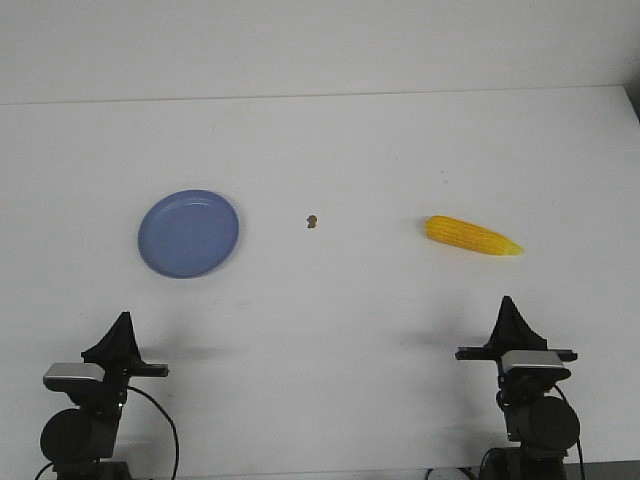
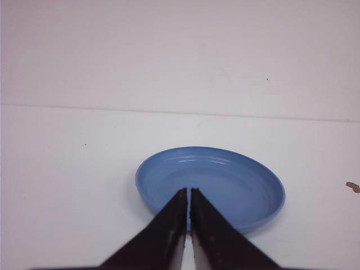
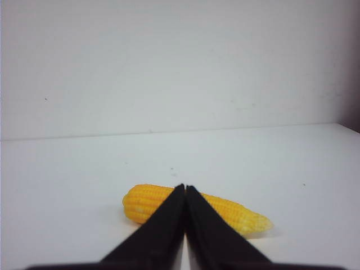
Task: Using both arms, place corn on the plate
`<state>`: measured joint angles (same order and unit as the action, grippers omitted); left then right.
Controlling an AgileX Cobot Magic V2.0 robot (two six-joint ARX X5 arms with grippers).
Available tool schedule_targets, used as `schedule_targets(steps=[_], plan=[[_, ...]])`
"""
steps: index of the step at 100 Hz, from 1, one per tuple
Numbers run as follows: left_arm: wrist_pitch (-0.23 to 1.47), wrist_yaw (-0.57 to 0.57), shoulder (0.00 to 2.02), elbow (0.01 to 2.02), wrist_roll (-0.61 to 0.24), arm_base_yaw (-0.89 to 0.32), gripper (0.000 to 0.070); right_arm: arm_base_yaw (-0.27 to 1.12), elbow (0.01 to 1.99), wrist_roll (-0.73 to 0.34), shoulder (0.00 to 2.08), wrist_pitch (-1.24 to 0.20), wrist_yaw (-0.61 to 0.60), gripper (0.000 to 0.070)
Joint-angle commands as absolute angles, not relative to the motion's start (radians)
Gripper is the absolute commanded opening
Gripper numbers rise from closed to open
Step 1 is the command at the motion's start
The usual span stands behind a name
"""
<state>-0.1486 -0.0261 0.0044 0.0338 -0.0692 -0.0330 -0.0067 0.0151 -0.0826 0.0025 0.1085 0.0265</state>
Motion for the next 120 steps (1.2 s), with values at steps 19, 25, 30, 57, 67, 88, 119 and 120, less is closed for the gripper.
schedule_targets(steps=[19,25,30,57,67,88,119,120], plan=[[-0.159,-0.026,0.003,0.014,-0.072,-0.033,0.0012,-0.006,0.012,-0.078,0.001,0.120,0.026,0.0001],[-0.159,-0.026,0.003,0.014,-0.072,-0.033,0.0012,-0.006,0.012,-0.078,0.001,0.120,0.027,0.0001],[-0.159,-0.026,0.003,0.014,-0.072,-0.033,0.0012,-0.006,0.012,-0.078,0.001,0.120,0.026,0.0001],[-0.160,-0.026,0.003,0.014,-0.072,-0.033,0.0012,-0.006,0.012,-0.078,0.001,0.120,0.027,0.0001],[-0.173,-0.026,0.003,0.016,-0.072,-0.033,0.0012,-0.006,0.012,-0.079,0.001,0.122,0.026,0.0001],[-0.160,-0.024,0.006,0.074,-0.094,-0.033,0.0012,-0.006,0.022,-0.078,0.001,0.185,0.027,0.0001],[0.067,0.031,0.146,0.385,-0.124,-0.033,0.0012,-0.006,0.278,-0.084,0.070,-0.084,0.027,0.0001],[0.077,0.031,0.155,0.398,-0.124,-0.033,0.0012,-0.006,0.290,-0.084,0.077,-0.097,0.027,0.0001]])
